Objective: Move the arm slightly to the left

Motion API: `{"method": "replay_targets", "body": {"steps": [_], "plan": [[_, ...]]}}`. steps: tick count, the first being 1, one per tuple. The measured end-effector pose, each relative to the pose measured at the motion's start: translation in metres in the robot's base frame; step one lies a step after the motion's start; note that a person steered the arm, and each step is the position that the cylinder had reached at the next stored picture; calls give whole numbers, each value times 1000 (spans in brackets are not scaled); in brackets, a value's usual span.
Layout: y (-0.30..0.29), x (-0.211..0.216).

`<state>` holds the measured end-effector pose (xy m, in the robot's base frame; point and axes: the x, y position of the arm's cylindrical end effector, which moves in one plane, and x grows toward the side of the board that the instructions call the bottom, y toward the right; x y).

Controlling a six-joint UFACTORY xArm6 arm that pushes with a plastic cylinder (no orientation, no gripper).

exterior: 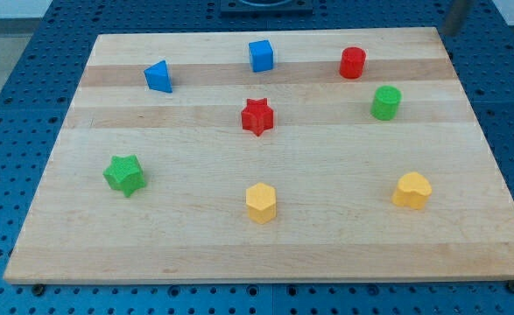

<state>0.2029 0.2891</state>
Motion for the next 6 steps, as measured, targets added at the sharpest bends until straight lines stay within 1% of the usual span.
{"method": "replay_targets", "body": {"steps": [1,5,6], "plan": [[-27,0],[-26,-6],[-35,-6]]}}
